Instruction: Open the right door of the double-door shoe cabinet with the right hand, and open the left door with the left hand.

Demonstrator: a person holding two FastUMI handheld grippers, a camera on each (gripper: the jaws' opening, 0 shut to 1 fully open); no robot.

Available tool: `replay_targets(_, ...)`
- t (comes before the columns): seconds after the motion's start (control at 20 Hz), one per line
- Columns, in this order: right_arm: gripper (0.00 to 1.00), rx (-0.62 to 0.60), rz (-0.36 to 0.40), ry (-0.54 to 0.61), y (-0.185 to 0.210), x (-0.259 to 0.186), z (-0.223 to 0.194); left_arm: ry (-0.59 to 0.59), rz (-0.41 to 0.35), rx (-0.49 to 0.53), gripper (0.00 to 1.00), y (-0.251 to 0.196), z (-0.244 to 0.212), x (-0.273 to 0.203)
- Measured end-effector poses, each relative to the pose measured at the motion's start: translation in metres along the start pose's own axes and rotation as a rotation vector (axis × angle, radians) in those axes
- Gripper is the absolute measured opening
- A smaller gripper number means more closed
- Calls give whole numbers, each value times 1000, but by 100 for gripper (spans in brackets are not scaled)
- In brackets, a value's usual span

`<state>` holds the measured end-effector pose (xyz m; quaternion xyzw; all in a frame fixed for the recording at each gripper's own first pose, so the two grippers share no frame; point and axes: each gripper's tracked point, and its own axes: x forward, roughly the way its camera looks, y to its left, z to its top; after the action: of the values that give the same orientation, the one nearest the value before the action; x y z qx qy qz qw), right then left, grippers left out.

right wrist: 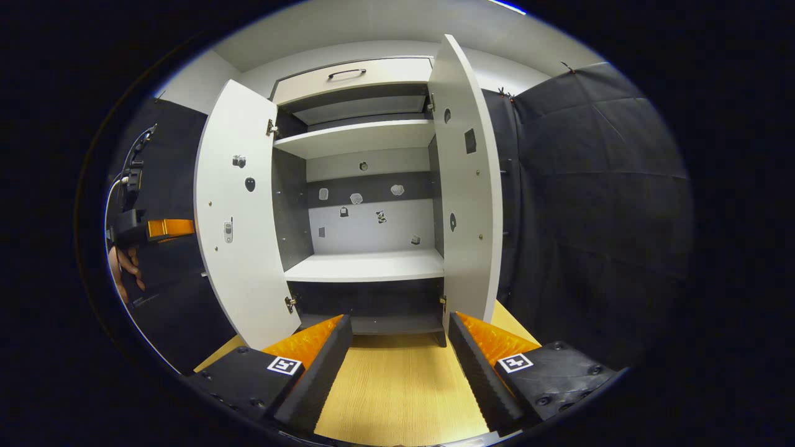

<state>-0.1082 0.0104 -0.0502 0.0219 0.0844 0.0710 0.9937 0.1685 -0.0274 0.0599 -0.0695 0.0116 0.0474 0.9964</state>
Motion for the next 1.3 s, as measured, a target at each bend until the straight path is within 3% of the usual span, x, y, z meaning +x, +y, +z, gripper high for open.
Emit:
replay_targets(0.25,99,-10,47,-35,-24,-13,20,-26,44,83,5,-42,4,-47)
replay_targets(0.65,98,0,71,-106,-46,-19,56,-22,-22,131,9,-136,-24,-79)
replay_targets(0.75,98,4,72,-123,-45,-13,65,-20,-43,122,21,-151,-29,-76)
replay_targets(1.0,98,6,64,-142,-31,7,78,-33,-88,182,88,-161,-38,-63)
replay_targets(1.1,98,-7,57,-146,-25,15,79,-22,-100,178,96,-161,-43,-59)
replay_targets(1.3,98,11,48,-125,-7,25,60,-26,-79,159,95,-141,-51,-51)
